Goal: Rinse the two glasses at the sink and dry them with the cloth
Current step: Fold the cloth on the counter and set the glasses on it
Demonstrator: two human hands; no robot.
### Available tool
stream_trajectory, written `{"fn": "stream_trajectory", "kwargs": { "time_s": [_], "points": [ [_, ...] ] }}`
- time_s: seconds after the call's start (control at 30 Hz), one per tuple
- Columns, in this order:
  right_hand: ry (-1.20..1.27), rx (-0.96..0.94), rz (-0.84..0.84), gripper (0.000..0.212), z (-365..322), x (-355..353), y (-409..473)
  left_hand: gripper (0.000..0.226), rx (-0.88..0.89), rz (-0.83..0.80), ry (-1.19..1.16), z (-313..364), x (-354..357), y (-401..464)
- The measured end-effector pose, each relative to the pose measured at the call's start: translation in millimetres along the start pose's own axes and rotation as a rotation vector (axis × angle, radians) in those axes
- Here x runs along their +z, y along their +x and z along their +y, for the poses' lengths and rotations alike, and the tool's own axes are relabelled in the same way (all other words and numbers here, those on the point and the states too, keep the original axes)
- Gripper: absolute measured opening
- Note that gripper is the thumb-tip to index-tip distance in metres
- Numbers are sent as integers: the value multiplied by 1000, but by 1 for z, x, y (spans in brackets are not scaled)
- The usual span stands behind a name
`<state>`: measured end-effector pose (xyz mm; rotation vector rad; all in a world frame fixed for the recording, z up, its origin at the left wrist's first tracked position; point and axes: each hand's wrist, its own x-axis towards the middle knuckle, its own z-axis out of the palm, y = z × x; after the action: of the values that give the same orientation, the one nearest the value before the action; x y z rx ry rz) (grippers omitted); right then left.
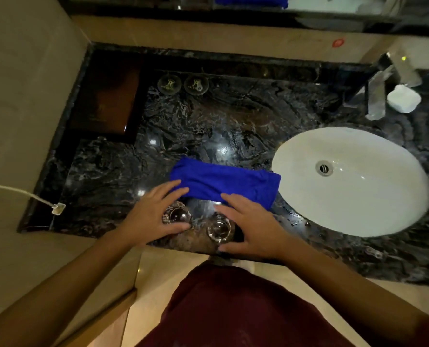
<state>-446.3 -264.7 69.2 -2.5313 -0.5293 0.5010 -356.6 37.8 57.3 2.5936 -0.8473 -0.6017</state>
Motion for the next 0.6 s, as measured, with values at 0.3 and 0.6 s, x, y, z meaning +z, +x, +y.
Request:
{"fn": "stream_trajectory", "kwargs": {
  "time_s": [0.3, 0.6],
  "points": [
    [-214, 75, -94, 100, -17, 18, 0, 103, -102, 6, 105, 12, 32, -24],
    [179, 217, 135, 76, -28, 36, -9, 92, -221, 143, -55, 33, 37, -21]
  ]
}}
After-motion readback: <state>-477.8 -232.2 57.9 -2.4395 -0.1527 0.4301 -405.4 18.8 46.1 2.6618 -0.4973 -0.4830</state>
